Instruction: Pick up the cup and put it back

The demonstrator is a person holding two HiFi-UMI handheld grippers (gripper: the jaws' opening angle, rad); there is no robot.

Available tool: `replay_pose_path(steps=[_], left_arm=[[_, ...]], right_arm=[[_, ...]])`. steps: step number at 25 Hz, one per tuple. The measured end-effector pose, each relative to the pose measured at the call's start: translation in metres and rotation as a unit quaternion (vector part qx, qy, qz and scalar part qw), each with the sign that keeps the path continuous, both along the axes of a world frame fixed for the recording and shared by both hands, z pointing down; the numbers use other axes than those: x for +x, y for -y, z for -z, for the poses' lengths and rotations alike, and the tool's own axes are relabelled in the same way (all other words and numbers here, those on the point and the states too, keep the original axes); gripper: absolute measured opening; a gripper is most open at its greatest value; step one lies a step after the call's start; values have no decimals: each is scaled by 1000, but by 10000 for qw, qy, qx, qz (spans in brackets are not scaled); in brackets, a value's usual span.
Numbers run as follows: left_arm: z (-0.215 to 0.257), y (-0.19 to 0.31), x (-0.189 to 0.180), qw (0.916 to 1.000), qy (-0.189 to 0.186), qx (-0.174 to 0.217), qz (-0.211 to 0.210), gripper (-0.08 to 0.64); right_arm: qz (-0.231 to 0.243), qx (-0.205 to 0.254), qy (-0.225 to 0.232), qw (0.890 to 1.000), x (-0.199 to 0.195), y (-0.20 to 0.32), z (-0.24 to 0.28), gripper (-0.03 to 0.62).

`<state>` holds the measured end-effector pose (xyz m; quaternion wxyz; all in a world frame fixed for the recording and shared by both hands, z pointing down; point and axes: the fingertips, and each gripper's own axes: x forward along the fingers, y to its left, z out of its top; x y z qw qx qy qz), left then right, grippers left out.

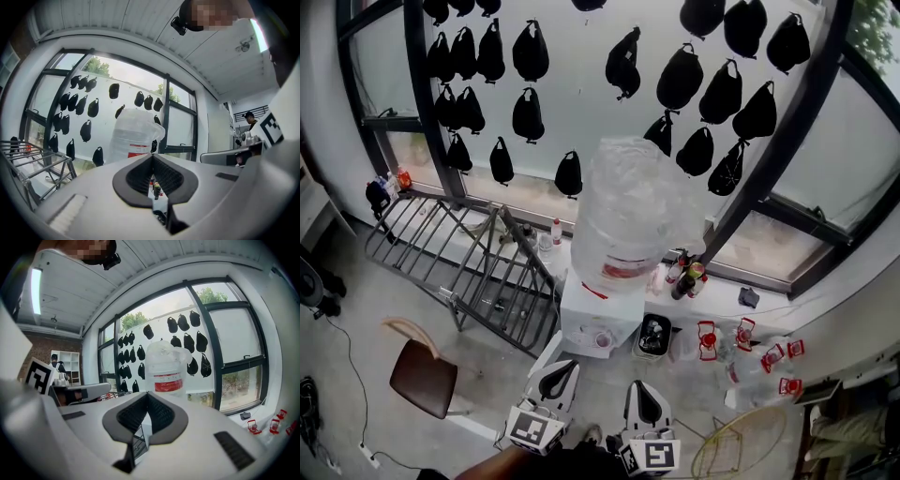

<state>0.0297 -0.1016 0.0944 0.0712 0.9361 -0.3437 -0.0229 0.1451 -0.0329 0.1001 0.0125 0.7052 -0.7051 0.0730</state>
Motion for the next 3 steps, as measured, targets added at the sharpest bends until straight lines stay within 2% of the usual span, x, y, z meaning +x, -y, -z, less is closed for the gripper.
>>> replay_pose_path(steps=[3], left_arm=[[-4,2,-3,10000,23,-64,34,6]], right_arm=[[-12,-25,3,10000,0,0,0,-6]])
